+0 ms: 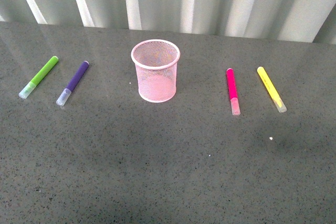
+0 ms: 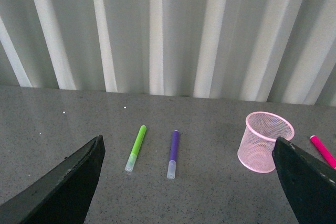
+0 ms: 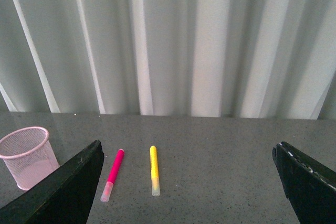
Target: Insert purple and pink pens into pink cup
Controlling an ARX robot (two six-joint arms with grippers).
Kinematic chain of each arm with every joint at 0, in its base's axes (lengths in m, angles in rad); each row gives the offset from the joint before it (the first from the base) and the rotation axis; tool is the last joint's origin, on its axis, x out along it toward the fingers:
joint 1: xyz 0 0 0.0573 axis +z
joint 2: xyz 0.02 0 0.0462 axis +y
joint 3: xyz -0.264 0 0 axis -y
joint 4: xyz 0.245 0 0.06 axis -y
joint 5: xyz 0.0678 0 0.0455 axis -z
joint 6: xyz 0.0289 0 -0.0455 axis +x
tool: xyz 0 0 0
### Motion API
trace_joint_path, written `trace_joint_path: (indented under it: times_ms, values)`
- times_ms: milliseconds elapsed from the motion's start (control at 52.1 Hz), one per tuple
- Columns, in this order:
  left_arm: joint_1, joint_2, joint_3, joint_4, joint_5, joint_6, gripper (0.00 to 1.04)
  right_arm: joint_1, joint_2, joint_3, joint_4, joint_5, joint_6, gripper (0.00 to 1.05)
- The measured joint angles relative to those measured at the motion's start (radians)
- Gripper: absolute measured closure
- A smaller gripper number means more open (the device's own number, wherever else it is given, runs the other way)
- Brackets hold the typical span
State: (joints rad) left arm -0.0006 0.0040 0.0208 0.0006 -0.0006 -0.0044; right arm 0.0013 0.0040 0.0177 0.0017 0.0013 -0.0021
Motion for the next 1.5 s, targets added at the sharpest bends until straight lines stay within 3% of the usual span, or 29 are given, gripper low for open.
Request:
trace_joint_path:
  times_ms: [1305,1382,1497]
  values:
    - [0.0,0.0,0.0,0.0,0.0,0.0,0.07,0.0,0.0,0.0,0.0,0.0,0.0,0.07]
    - [-0.074,0.134,0.082,-0.201,-0.051,-0.192,0.07,0.0,0.0,0.0,0.0,0.0,0.0,0.07]
    - [-0.196,0.325,0.139,-0.105,-0.131,-0.349,0.07,0.0,0.0,0.0,0.0,0.0,0.0,0.07]
